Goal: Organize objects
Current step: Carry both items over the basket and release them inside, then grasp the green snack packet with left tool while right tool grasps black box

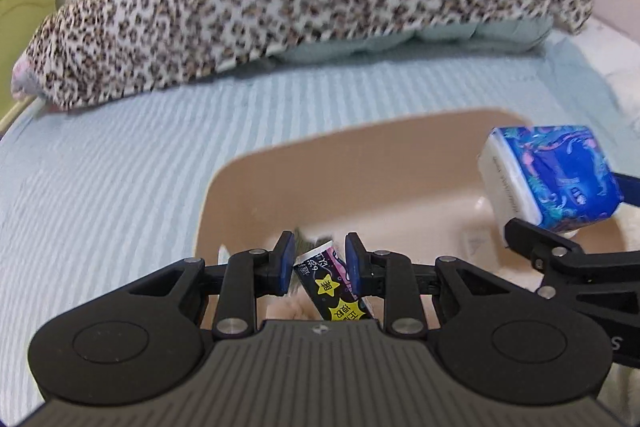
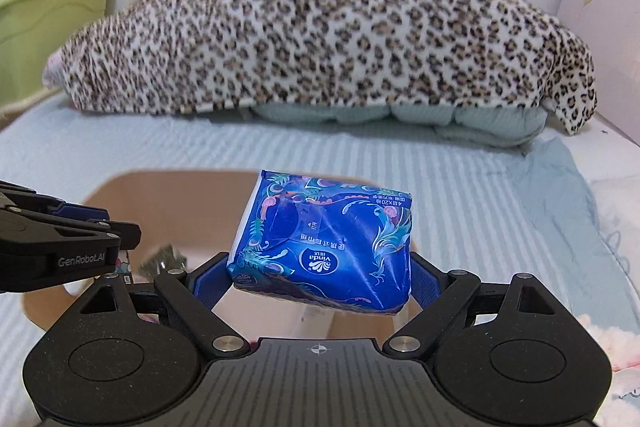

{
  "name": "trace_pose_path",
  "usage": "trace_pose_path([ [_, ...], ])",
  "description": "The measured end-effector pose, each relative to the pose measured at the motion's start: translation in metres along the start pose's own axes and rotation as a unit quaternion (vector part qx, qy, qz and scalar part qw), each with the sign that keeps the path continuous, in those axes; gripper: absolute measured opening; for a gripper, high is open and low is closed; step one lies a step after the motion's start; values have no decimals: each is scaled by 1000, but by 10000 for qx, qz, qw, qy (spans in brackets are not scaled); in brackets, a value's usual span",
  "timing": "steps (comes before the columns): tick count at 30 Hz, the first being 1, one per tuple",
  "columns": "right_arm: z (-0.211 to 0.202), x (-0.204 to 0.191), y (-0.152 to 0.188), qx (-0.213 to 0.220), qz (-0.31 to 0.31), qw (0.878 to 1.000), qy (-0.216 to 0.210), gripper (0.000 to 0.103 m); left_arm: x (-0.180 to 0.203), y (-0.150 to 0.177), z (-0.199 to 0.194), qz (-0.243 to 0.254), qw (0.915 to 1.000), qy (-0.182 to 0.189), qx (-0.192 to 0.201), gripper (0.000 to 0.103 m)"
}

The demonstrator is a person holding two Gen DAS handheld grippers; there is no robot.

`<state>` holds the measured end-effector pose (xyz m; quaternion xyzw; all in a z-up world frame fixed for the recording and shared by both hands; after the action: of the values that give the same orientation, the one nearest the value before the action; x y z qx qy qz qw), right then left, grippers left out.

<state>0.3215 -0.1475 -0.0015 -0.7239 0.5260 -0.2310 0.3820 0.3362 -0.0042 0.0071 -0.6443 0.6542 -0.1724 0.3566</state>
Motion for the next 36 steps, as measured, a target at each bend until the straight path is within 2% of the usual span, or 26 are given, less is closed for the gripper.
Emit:
trace_pose_path([
  [6, 13, -4, 10, -363, 90, 9993, -36, 90, 3, 17, 15, 133, 9994, -16, -319, 30],
  [8, 16, -6, 13, -442, 54, 9990, -25, 93, 2, 19, 15, 107, 9991, 30, -410, 35],
  [9, 15, -6, 13, -465, 54, 9989, -28, 95, 1, 19, 12, 107, 9991, 32, -402, 46],
  [10, 14, -5, 13, -467, 70, 9989, -10, 96, 0, 19, 9, 108, 9993, 33, -364, 65],
  [12, 6, -3, 13, -377, 106, 9992, 21, 96, -3, 19, -3, 79, 9998, -45, -159, 75],
  [16, -15, 1, 7, -228, 95, 9997, 38, 103, -10, 18, -20, 53, 9999, -7, -117, 75],
  [23, -63, 2, 6, -22, 145, 9999, 69, 103, -30, 33, -56, -157, 9997, 159, -6, 76],
  [29, -92, -3, 27, -6, 133, 9999, 105, 103, -42, 58, -80, -83, 9997, 221, -1, 78],
  [36, -100, -10, 63, -327, -7, 9993, 154, 103, -40, 97, -84, 114, 9989, 396, -221, 79],
])
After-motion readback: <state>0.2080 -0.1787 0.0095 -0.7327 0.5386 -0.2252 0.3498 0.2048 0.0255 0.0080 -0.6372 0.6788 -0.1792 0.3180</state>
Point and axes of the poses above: each gripper's, at about its wrist camera, not at the fingertips, and z roughly the way its jaws point, x to its right, y to its underside, the point moved 2 cm from there along z, roughly the way its jaws point, and after that the axes turned 10 degrees about -y, right-handed, at the moved point
